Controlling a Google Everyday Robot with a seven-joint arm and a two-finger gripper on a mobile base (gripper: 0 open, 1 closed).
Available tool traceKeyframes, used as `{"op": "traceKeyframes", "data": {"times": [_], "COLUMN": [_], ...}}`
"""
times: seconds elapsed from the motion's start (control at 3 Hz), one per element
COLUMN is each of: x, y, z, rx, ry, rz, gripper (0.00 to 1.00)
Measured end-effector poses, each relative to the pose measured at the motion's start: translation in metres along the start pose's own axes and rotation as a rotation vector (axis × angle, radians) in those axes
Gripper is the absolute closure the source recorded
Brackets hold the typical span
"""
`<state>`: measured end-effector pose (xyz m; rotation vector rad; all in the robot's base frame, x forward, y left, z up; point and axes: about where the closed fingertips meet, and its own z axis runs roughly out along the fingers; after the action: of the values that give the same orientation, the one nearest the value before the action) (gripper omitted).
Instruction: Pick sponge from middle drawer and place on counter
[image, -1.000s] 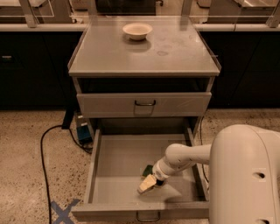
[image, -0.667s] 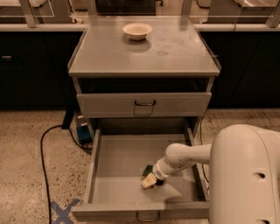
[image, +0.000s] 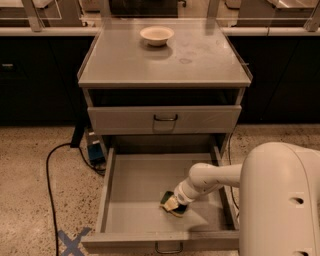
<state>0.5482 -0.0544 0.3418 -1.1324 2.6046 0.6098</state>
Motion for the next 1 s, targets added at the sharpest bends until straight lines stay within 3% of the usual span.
{"op": "traceKeyframes", "data": {"times": [0.33,0.67,1.0], "x": [-0.005,-0.004,-0.001], "y": [0.001,0.008,0.010], "z": [-0.007,-0.034,-0.033], "rx": [0.000,-0.058,-0.050], "ry": [0.000,-0.004,-0.005], "rz": [0.000,-0.024,-0.023], "gripper": [1.00,1.00,1.00]}}
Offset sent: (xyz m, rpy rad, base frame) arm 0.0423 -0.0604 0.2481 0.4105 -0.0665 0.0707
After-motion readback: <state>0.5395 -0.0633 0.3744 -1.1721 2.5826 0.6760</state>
